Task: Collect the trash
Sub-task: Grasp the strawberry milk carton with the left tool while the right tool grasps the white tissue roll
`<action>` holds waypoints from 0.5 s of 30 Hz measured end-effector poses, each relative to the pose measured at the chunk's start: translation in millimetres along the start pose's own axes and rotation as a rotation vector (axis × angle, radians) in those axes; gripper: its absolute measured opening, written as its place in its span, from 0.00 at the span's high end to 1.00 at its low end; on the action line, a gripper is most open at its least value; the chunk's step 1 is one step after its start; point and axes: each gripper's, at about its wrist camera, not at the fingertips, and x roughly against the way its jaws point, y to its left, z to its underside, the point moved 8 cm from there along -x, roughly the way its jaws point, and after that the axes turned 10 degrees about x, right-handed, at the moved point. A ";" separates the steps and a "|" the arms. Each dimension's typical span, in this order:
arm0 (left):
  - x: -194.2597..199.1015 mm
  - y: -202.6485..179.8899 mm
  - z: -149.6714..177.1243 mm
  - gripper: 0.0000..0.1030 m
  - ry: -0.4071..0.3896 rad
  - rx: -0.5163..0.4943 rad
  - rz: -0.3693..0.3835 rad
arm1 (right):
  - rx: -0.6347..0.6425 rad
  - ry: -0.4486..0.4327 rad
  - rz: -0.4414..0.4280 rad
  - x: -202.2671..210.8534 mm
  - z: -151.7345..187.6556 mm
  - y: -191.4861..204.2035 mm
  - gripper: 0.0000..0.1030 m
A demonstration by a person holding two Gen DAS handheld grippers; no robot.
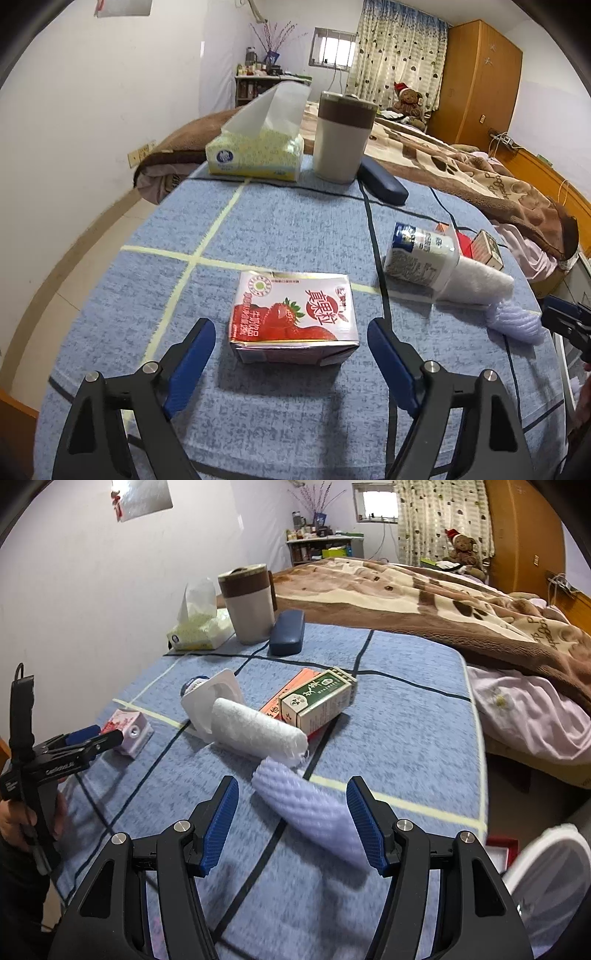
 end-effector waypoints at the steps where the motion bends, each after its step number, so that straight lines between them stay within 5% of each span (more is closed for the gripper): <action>1: -3.3 -0.2 0.9 0.18 0.007 0.000 0.004 | 0.005 0.003 0.000 -3.7 -2.0 -0.2 0.39; 12: -25.7 8.4 6.9 0.19 0.071 0.071 0.036 | 0.031 0.030 -0.019 -39.5 -18.0 1.6 0.40; 13: -26.7 9.2 7.6 0.20 0.077 0.074 0.036 | 0.038 0.028 -0.024 -40.5 -18.6 4.2 0.42; 15: -26.4 10.4 7.0 0.24 0.072 0.080 0.033 | 0.062 0.035 -0.038 -42.2 -18.7 11.5 0.65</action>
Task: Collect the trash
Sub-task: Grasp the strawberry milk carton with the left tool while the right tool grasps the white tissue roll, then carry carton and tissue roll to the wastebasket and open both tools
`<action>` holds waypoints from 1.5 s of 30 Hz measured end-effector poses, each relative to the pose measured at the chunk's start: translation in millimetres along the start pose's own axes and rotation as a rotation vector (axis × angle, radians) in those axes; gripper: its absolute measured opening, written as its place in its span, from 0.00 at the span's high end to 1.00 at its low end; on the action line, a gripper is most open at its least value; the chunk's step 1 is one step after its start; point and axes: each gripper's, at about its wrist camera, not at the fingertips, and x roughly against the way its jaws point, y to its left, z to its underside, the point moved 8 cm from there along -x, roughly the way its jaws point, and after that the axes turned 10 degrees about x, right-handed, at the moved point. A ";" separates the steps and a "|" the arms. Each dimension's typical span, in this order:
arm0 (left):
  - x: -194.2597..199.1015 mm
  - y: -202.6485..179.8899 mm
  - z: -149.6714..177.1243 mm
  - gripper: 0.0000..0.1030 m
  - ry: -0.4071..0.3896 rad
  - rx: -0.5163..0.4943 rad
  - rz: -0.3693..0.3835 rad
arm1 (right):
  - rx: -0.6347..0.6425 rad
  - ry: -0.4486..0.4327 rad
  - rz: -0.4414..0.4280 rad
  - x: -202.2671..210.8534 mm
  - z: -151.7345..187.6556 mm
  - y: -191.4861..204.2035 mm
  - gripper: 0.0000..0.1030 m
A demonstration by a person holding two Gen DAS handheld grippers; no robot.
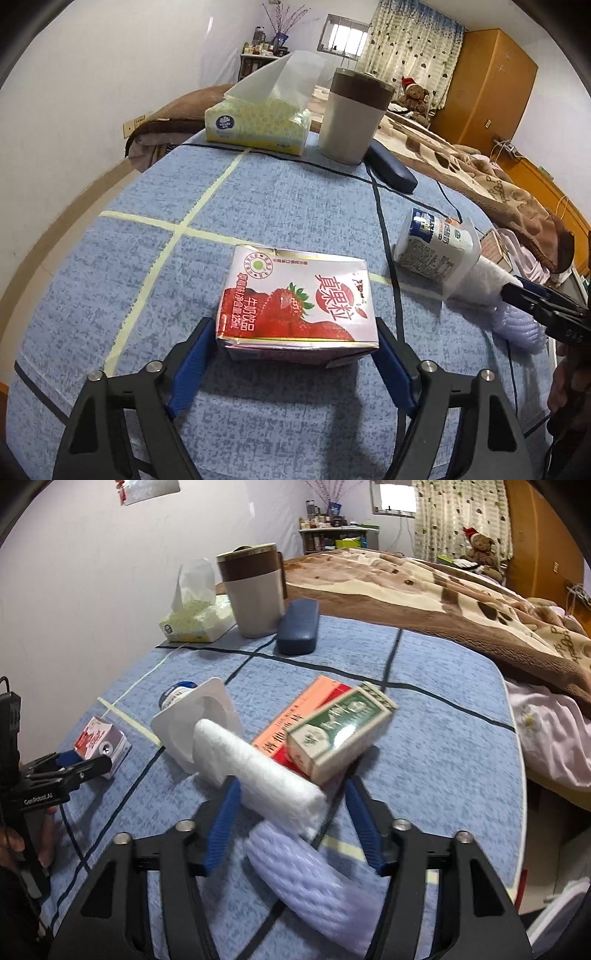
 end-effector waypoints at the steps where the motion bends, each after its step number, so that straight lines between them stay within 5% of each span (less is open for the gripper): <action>1: 0.3 0.4 -0.3 0.25 -0.002 0.003 0.002 | 0.020 0.001 0.004 0.3 0.2 4.3 0.67; 3: 1.5 0.8 0.2 0.25 -0.004 0.010 0.015 | 0.055 -0.005 0.012 4.0 1.0 11.7 0.78; 8: 6.3 -1.2 2.3 0.26 -0.014 0.014 0.022 | 0.059 -0.033 0.008 22.7 2.5 20.7 0.81; 25: 70.3 -46.3 24.2 0.26 -0.082 -0.028 0.076 | 0.006 -0.147 0.030 92.7 5.5 19.8 0.82; 45: 121.5 -121.5 74.1 0.26 -0.086 -0.156 0.167 | -0.105 -0.175 0.070 138.5 54.2 4.3 0.82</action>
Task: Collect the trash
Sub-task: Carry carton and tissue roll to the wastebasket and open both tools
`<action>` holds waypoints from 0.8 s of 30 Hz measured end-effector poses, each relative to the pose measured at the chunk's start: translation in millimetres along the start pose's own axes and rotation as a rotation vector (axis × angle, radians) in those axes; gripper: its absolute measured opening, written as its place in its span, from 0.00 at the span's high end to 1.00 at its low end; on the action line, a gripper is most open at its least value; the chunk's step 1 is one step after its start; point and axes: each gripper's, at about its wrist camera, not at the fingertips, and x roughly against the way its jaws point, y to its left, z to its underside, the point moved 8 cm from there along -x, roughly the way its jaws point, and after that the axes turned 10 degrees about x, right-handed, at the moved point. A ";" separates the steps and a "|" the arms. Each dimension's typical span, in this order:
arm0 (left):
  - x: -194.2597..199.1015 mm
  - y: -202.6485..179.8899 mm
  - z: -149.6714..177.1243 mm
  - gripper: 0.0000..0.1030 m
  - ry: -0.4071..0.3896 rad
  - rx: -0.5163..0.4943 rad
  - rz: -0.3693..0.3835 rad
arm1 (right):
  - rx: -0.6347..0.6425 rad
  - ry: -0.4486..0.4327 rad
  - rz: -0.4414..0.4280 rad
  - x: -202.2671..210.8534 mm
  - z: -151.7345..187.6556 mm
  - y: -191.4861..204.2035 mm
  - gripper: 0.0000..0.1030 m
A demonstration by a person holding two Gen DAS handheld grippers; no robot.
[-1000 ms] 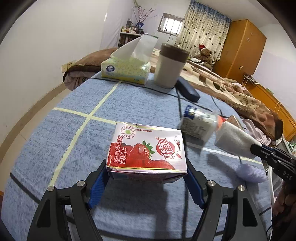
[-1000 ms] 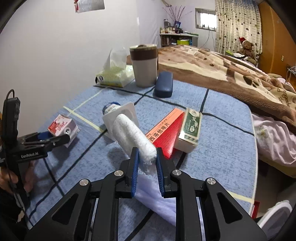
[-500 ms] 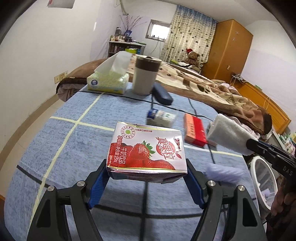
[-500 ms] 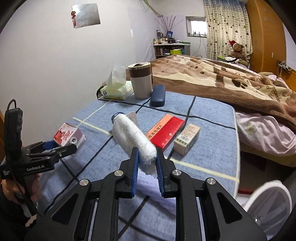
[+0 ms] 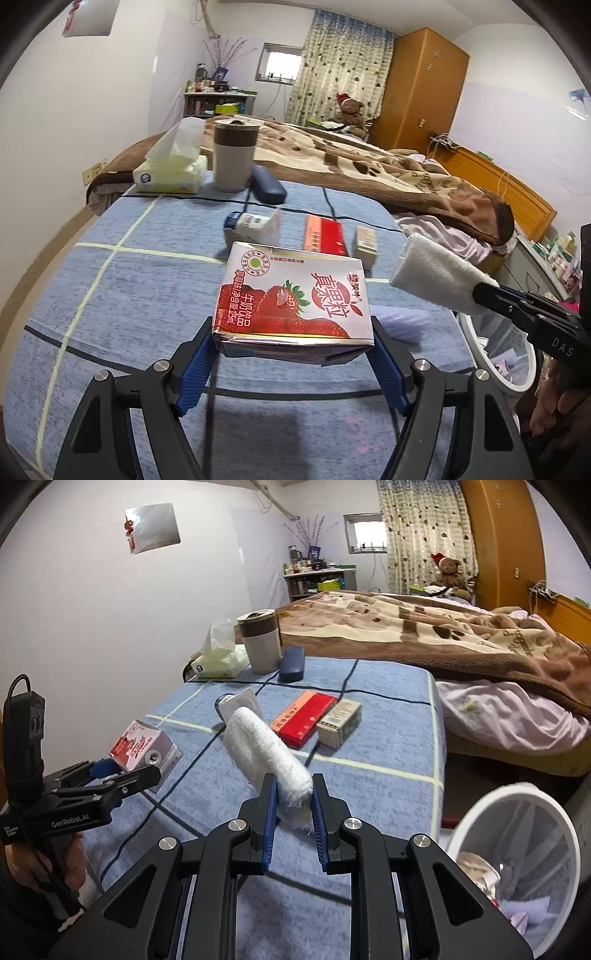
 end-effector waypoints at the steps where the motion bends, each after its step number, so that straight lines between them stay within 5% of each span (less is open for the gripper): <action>1: 0.0 -2.9 1.7 0.26 0.003 -0.005 0.004 | -0.005 0.000 0.002 1.3 2.2 -1.7 0.82; 24: -24.6 -82.3 39.4 0.26 0.099 -0.141 0.090 | -0.167 0.004 0.084 27.0 48.3 -53.4 0.82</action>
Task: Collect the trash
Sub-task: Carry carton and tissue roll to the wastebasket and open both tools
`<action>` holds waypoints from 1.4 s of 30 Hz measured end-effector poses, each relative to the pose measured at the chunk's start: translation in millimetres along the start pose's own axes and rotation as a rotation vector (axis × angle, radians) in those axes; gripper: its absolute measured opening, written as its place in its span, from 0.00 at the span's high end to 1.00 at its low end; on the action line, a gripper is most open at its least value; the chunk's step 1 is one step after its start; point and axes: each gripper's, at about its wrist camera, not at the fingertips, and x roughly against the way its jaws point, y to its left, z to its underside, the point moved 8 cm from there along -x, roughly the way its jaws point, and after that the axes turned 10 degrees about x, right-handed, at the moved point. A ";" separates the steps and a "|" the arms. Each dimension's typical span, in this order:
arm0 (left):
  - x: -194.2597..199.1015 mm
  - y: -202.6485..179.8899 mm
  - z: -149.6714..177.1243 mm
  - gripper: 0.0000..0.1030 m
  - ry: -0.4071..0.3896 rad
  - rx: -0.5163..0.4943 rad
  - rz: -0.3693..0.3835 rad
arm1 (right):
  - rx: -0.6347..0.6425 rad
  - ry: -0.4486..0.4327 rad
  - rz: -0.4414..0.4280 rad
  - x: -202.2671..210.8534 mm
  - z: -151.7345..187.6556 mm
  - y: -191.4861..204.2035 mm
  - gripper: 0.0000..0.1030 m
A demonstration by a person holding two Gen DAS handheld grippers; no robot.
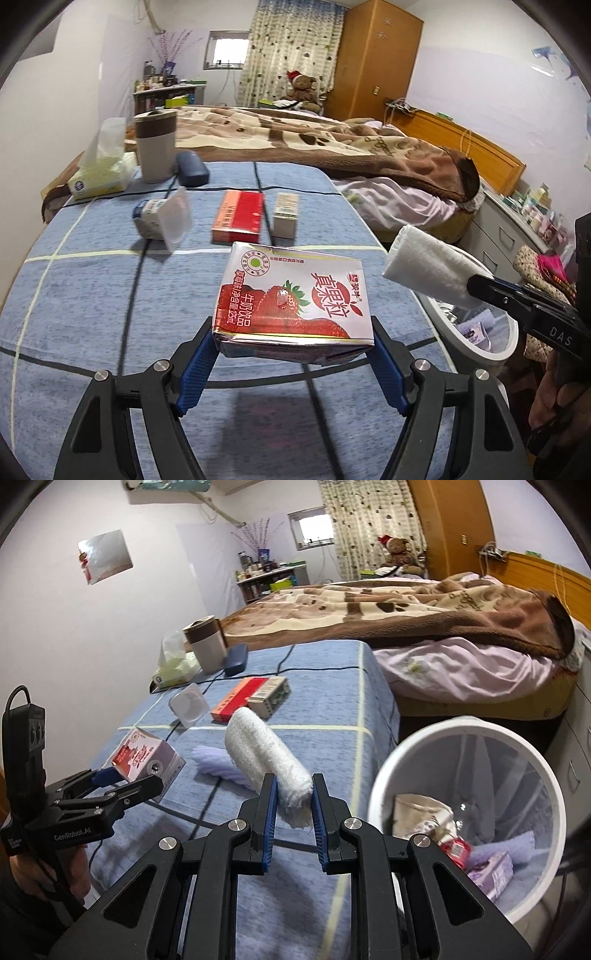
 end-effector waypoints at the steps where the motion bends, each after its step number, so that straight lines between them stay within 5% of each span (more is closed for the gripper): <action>1: -0.8 -3.5 1.2 0.26 0.002 -0.003 0.004 | -0.006 -0.001 0.003 0.7 1.7 -2.5 0.82; 42: -58.8 -167.6 35.3 0.26 0.152 -0.224 0.243 | -0.251 -0.018 0.195 46.9 54.7 -113.9 0.82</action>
